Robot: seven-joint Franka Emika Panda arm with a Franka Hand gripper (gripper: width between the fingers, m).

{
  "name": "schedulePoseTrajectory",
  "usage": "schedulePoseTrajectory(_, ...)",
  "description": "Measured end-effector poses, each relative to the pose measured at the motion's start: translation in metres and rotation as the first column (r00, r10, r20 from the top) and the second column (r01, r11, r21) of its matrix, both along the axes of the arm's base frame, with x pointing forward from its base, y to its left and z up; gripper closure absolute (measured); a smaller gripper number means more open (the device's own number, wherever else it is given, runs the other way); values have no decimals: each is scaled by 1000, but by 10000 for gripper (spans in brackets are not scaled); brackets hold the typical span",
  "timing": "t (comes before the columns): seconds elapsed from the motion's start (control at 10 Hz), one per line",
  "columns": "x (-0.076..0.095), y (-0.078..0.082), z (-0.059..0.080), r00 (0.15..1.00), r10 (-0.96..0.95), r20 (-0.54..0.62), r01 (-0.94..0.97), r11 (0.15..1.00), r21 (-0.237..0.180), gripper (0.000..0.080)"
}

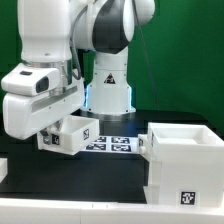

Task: Assemble drawer

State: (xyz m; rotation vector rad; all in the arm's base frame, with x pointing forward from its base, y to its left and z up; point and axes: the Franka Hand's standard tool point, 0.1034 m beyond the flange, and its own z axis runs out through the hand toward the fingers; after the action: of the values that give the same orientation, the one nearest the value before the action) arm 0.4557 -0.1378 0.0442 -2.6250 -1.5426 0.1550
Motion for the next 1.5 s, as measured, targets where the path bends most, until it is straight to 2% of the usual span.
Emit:
schedulePoseTrajectory(0.2,0,0,-1,1000,-1,-2,1,1000,-1,764)
schedulePoseTrajectory(0.3,5,-1,1,999,42,7,-42,999,3,764)
schedulePoseTrajectory(0.4,24,-2,5,995,92,31,-92,996,4,764)
schedulePoseTrajectory(0.6,69,21,15,989,142,37,-143,990,13,764)
schedulePoseTrajectory(0.7,82,32,21,986,162,45,-162,987,-14,764)
schedulePoseTrajectory(0.9,73,24,15,987,158,33,-158,987,-14,764)
schedulePoseTrajectory(1.1,73,23,14,987,159,32,-159,987,-14,764)
schedulePoseTrajectory(1.2,81,16,11,975,216,45,-215,976,-14,764)
schedulePoseTrajectory(1.4,125,18,8,950,305,67,-306,952,-1,764)
schedulePoseTrajectory(1.5,141,22,5,931,358,68,-359,933,12,764)
